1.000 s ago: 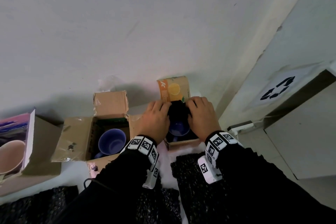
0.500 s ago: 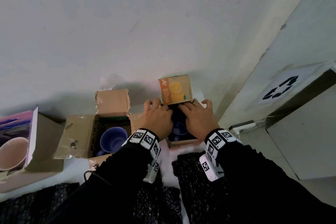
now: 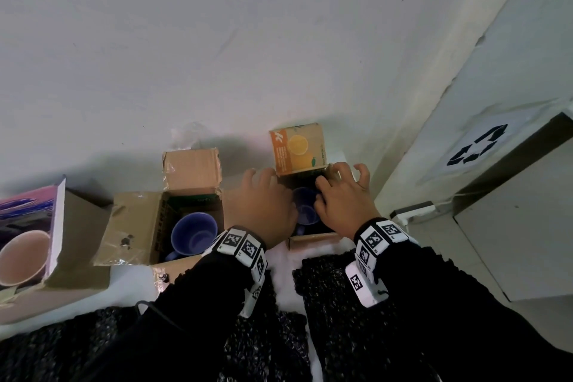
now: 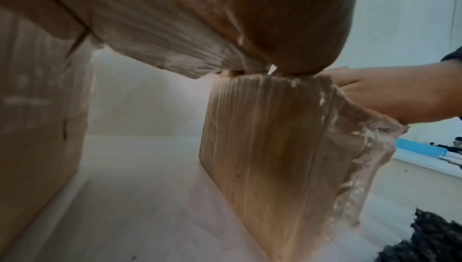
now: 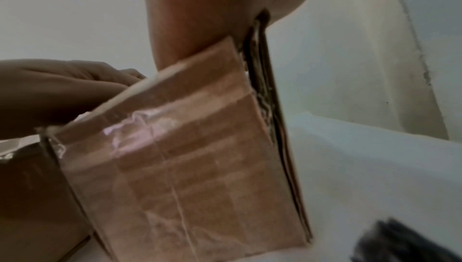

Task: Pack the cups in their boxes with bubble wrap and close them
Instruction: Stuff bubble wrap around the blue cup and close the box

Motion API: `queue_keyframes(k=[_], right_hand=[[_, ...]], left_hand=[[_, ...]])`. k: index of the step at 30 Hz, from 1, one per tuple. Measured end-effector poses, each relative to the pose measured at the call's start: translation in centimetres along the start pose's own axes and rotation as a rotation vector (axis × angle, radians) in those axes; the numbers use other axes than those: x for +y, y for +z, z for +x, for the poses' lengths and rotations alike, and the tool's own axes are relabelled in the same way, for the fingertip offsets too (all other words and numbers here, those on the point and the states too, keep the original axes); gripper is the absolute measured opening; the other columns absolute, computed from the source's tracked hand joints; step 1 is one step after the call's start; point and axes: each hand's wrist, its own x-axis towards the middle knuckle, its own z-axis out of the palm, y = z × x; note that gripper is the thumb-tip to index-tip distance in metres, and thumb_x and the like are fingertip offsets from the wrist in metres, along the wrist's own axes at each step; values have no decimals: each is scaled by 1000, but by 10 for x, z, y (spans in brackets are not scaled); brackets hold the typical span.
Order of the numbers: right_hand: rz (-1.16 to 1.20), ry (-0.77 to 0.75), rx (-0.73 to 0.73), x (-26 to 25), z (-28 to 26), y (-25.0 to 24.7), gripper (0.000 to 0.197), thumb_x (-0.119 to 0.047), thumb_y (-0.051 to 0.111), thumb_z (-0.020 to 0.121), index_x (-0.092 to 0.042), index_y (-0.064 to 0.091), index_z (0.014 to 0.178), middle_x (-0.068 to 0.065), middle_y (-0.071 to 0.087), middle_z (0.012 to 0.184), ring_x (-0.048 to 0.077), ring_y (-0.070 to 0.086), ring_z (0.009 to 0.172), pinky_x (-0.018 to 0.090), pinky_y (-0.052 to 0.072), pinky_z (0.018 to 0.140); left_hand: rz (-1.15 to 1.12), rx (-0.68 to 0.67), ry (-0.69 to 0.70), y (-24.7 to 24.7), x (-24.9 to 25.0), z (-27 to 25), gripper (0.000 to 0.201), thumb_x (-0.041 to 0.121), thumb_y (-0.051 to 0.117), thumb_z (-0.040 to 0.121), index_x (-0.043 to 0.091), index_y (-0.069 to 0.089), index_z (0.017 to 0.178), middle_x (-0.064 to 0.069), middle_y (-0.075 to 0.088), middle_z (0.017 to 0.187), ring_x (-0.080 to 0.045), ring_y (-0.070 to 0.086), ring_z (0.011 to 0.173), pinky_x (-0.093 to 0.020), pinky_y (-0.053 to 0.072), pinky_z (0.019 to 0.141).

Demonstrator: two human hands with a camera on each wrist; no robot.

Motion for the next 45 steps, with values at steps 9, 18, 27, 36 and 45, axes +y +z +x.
queue_keyframes(k=[9, 18, 27, 36, 45], right_hand=[[-52, 6, -120, 0, 0, 3, 33, -41, 38, 88, -23, 62, 100, 0, 63, 108, 23, 37, 122, 54, 10, 108], [95, 137, -79, 3, -16, -31, 30, -47, 42, 94, -31, 64, 107, -6, 56, 118, 24, 38, 121, 49, 14, 103], [559, 209, -136, 24, -144, -52, 21, -41, 65, 82, -26, 51, 76, -8, 51, 82, 15, 51, 80, 35, 44, 70], [231, 303, -596, -3, -253, -45, 53, -69, 66, 67, -33, 48, 102, -6, 46, 110, 18, 45, 106, 38, 38, 88], [416, 206, -224, -6, -259, -60, 8, -29, 56, 91, -32, 52, 97, -10, 52, 105, 18, 47, 99, 40, 43, 82]], left_hand=[[58, -106, -31, 6, 8, 8, 38, 43, 36, 81, 24, 64, 98, 4, 70, 96, -28, 42, 124, -57, 8, 106], [-22, 22, -18, -11, 16, -18, 31, 41, 44, 90, 24, 70, 96, 6, 69, 102, -23, 52, 111, -46, 27, 99], [-459, -9, 235, -5, 73, -82, 25, 31, 46, 87, 26, 69, 95, 4, 70, 93, -20, 60, 87, -32, 46, 77], [-490, -427, 253, 27, 105, -145, 38, 39, 54, 92, 30, 53, 128, 4, 54, 124, -17, 52, 115, -34, 44, 96], [-781, -92, 139, 12, 114, -162, 78, 48, 69, 79, 41, 28, 145, 4, 25, 150, -11, 32, 131, -30, 34, 108]])
